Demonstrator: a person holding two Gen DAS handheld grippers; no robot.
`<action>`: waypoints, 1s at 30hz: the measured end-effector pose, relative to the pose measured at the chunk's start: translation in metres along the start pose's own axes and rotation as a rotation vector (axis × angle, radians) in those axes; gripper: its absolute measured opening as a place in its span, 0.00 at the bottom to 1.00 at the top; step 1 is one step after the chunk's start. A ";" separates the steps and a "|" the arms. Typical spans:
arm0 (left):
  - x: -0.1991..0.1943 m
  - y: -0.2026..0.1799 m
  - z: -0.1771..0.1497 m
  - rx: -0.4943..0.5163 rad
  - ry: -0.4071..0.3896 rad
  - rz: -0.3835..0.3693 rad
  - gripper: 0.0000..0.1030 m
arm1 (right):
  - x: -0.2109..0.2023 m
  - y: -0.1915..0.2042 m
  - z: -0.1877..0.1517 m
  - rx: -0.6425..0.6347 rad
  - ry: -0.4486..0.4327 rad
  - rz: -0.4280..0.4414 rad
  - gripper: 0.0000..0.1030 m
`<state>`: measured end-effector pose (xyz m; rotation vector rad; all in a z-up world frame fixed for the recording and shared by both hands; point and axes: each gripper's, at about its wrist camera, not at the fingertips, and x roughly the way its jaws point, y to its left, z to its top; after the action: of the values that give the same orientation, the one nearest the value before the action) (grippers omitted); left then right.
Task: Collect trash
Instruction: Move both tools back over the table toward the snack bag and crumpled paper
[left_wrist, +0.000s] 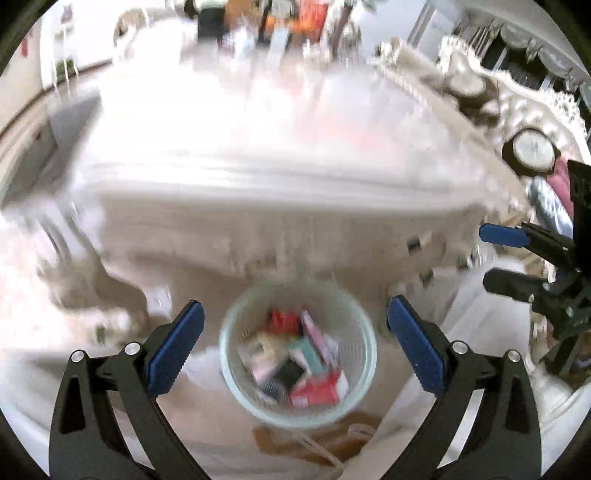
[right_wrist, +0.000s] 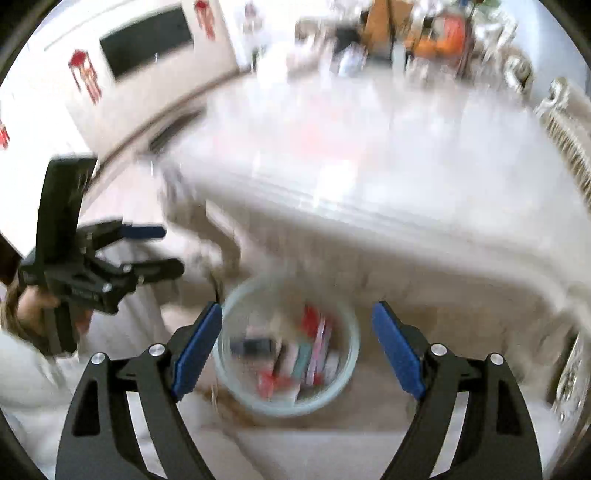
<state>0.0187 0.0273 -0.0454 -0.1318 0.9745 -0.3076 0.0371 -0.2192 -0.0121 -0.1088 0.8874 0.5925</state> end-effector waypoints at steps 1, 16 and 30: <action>-0.006 0.000 0.017 0.008 -0.022 0.014 0.94 | -0.003 -0.006 0.016 -0.003 -0.035 -0.027 0.82; 0.086 0.037 0.297 0.018 -0.146 0.174 0.94 | 0.092 -0.128 0.232 0.021 -0.125 -0.259 0.86; 0.201 0.065 0.397 0.067 -0.068 0.214 0.94 | 0.190 -0.191 0.302 0.061 -0.035 -0.242 0.86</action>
<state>0.4660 0.0149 0.0011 0.0227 0.9009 -0.1380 0.4406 -0.1959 0.0085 -0.1474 0.8432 0.3407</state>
